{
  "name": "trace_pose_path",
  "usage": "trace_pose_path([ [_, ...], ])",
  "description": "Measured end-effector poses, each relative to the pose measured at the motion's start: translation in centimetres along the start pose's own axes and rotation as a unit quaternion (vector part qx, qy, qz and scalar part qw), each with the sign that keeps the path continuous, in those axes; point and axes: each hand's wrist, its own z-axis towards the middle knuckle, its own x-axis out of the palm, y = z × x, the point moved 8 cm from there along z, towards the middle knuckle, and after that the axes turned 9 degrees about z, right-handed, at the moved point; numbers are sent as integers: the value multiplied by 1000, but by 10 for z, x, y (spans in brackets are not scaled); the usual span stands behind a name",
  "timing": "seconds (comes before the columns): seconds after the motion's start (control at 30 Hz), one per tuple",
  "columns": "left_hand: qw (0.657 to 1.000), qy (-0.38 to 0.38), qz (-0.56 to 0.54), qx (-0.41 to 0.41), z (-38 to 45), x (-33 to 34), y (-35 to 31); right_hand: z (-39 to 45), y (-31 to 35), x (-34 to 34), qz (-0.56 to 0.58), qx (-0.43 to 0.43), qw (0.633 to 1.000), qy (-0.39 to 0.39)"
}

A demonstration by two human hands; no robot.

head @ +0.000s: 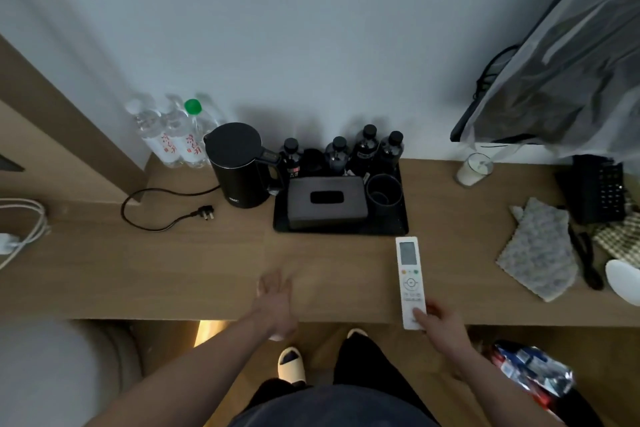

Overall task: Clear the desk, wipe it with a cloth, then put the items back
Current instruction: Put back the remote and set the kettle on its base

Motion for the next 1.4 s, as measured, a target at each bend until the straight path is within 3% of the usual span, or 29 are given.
trace_pose_path([
  [0.33, 996, 21, -23, -85, 17, -26, -23, 101, 45, -37, 47, 62, 997, 2],
  [0.6, 978, 52, -78, -185, 18, -41, -38, 181, 100, -62, -15, 50, 998, 31],
  [0.83, 965, 45, -121, -230, 19, -31, -34, 211, 124, -58, -24, 47, 998, 28],
  [0.97, 958, 50, -146, -241, 23, -29, -36, 231, 138, -60, -96, 6, 995, 7],
  [1.2, 957, 36, -150, -246, 24, -27, -38, 214, 156, -61, -175, -74, 982, 19],
  [1.4, 959, 42, -140, -241, 17, -29, -37, 175, 107, -56, -237, -77, 967, 45],
])
